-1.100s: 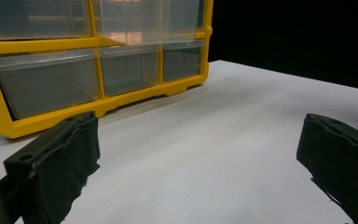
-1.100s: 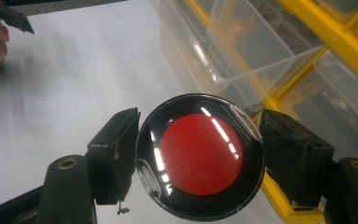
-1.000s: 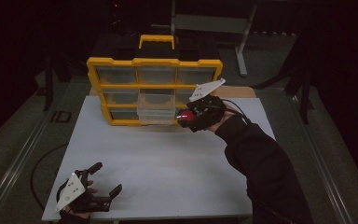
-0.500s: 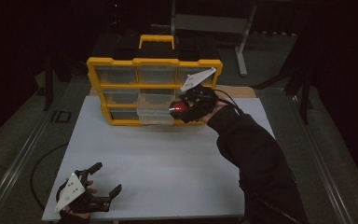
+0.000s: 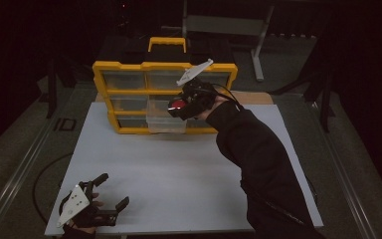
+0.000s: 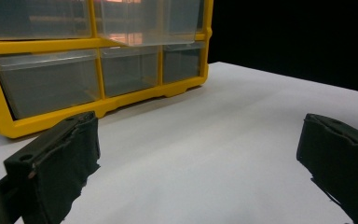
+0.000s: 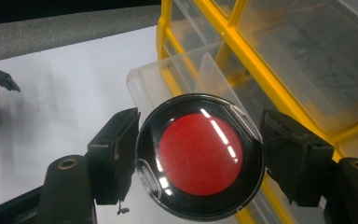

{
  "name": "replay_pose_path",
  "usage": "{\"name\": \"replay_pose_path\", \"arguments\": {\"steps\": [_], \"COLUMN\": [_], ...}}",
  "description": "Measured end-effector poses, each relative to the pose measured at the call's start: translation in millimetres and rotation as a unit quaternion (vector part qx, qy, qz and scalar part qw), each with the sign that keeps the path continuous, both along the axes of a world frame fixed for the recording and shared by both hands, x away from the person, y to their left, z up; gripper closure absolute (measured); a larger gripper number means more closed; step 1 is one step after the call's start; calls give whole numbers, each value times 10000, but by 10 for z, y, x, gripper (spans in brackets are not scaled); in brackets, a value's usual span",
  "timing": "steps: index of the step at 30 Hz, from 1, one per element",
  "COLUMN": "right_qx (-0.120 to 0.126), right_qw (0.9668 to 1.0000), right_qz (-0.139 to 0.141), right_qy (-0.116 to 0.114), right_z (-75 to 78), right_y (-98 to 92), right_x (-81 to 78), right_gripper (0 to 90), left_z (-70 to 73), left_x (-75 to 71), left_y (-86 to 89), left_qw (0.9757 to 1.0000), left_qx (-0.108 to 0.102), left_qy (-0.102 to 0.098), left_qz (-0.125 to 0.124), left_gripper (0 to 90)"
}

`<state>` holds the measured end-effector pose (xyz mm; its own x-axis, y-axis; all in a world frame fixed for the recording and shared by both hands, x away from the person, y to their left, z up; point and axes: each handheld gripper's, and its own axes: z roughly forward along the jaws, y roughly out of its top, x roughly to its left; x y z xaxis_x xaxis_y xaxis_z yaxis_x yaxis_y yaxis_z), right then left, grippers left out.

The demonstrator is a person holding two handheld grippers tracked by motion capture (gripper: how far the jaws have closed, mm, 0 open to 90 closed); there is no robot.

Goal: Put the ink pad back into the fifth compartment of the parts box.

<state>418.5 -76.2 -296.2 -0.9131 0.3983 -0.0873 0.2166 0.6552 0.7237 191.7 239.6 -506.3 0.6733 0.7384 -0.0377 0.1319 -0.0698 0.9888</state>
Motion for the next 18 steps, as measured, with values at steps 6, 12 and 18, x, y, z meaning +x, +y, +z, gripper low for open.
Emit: {"name": "replay_pose_path", "arguments": {"steps": [6,12,18], "right_qx": [-30,62,41], "right_qw": [10000,9999,9998], "right_qz": [20,-4,-18], "right_qy": [45,133,177], "right_z": [-1,-7,-55], "right_y": [114,219,300], "right_x": [64,150,211], "right_gripper": [303,302,302], "left_z": [-1,-5,-7], "left_x": [-3,3,3], "left_y": [7,3,4], "left_qw": [10000,10000,10000], "left_qx": [-48,-44,-36], "left_qy": [4,12,7], "left_qz": [9,-14,-27], "left_gripper": [0,0,0]}}
